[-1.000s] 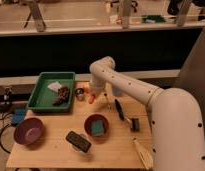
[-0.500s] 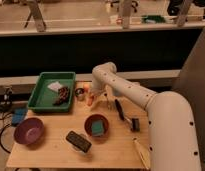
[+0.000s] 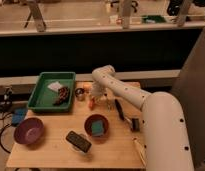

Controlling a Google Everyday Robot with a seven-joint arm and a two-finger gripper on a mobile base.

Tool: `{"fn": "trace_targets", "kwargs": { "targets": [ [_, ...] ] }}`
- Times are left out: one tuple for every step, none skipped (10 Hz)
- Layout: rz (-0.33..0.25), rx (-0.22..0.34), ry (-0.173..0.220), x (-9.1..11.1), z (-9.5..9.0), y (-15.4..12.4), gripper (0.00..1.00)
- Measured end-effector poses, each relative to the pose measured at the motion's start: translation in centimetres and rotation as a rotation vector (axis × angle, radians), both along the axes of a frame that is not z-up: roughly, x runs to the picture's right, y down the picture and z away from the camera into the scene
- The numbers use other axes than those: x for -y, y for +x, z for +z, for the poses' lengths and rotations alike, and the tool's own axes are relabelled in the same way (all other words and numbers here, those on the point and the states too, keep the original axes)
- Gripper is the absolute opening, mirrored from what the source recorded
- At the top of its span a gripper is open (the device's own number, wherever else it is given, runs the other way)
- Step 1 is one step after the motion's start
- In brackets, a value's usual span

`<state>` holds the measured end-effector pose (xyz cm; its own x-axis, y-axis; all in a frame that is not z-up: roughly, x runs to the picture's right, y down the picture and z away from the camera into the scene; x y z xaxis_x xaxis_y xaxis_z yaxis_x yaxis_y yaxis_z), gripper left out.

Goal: Place pepper in table surface

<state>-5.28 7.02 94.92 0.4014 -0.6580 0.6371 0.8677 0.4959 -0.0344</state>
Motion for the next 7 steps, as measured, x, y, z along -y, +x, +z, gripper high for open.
{"fn": "trace_targets", "kwargs": {
  "targets": [
    [-0.004,0.004,0.003,0.01,-0.01,-0.15,0.44],
    [-0.009,0.009,0.005,0.03,-0.10,-0.25,0.54],
    [-0.010,0.014,0.006,0.03,-0.16,-0.29,0.64],
    [-0.010,0.020,0.002,0.01,-0.19,-0.37,0.74],
    [-0.012,0.027,-0.005,-0.04,-0.19,-0.49,0.80],
    [-0.014,0.026,-0.008,-0.02,-0.19,-0.54,0.80],
    [-0.022,0.013,-0.015,-0.07,-0.13,-0.58,0.80]
  ]
}}
